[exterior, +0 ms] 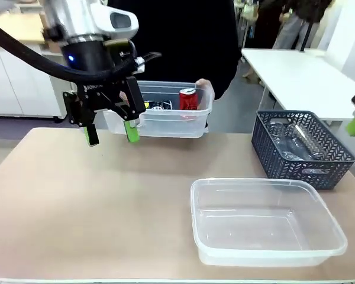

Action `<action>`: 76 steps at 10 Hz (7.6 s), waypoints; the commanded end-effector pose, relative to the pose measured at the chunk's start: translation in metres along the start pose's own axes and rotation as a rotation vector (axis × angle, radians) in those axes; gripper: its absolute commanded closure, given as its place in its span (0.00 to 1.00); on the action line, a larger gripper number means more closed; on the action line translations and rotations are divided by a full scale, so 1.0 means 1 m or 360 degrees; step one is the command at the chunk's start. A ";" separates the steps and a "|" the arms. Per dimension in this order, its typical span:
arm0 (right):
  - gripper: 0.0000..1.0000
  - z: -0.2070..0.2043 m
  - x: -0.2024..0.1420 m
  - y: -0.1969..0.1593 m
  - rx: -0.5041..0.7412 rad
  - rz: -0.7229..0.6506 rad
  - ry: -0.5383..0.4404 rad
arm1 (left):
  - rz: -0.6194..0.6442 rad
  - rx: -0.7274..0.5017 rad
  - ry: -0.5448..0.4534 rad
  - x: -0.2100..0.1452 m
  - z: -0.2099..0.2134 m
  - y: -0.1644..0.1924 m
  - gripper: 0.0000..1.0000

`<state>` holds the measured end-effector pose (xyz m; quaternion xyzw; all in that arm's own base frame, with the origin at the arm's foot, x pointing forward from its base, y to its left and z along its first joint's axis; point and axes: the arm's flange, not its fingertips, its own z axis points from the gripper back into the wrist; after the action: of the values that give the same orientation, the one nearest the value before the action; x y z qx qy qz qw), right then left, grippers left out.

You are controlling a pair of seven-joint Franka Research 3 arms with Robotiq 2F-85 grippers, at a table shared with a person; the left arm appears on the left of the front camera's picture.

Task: Sort the waste into each basket.
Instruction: Pick up the Organizing box on the right side of the table and lift it, then offer the picked Organizing box to the human.

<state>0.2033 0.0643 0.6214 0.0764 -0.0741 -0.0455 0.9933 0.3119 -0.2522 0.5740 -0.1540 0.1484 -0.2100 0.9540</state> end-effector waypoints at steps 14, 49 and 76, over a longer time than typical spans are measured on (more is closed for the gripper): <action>0.00 -0.265 0.039 -0.077 0.0043 -0.0009 0.0876 | 0.0511 0.0079 -0.0515 0.082 -0.205 -0.071 0.00; 1.00 -0.191 0.158 0.112 0.0204 -0.0032 0.0773 | 0.0869 0.0102 -0.0592 0.037 -0.056 0.060 1.00; 1.00 -0.191 0.158 0.112 0.0204 -0.0032 0.0773 | 0.0869 0.0102 -0.0592 0.037 -0.056 0.060 1.00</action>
<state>0.3994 0.1874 0.4746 0.1478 0.1646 -0.0337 0.9746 0.3460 -0.2315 0.4892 -0.1096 0.0065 0.0611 0.9921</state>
